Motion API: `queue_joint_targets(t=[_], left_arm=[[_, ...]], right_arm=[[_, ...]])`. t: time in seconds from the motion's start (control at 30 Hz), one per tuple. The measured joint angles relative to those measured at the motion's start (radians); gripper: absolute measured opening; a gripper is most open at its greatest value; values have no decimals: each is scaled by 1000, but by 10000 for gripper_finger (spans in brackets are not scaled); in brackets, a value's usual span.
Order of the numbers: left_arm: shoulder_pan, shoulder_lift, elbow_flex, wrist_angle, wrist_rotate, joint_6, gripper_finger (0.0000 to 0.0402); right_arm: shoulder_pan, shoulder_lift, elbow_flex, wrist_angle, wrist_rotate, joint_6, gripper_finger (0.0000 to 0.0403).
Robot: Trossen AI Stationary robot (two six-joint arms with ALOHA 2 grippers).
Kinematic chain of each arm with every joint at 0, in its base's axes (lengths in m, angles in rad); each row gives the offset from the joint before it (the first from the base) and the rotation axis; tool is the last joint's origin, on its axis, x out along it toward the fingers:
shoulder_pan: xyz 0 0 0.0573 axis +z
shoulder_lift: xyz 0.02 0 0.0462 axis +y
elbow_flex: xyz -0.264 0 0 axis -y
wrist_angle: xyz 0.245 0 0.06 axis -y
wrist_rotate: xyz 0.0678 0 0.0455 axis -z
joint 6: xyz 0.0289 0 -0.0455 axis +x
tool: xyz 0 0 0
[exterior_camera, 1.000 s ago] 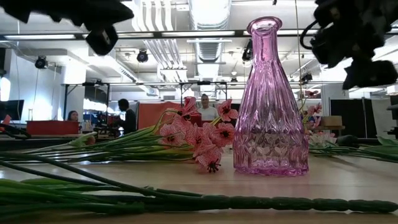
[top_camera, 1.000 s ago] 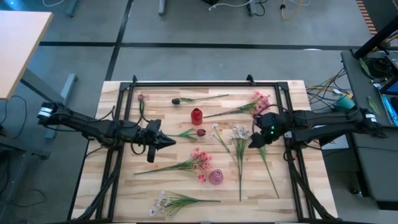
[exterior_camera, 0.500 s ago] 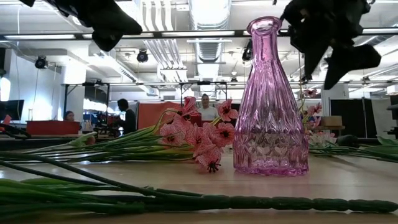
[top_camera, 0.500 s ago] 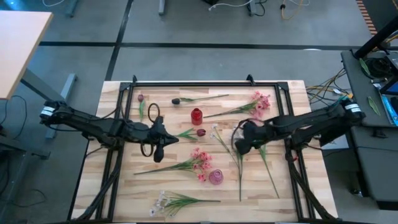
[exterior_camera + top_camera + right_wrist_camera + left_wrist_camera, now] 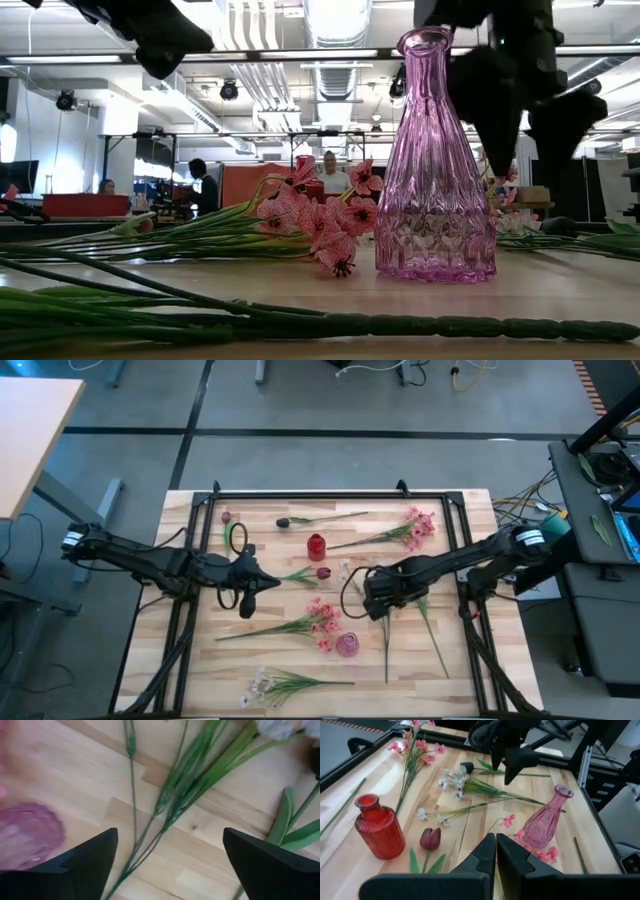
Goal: Sort flowers into vase by color
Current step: Put the white flowers into the red vase
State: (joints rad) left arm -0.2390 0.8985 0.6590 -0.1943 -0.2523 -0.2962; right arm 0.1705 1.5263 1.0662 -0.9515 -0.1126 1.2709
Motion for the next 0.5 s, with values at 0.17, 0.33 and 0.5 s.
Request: queue_joint_targets(t=[0.17,0.33,0.5], left_arm=[[0,-15,0,-48,0,0,0],[0,-18,-1,-49,0,0,0],[0,-21,-1,-57,0,13,0]], right_arm=[[9,13,-44,52,0,25,368],[8,-2,-83,190,20,77,368],[15,41,-85,188,36,105,368]])
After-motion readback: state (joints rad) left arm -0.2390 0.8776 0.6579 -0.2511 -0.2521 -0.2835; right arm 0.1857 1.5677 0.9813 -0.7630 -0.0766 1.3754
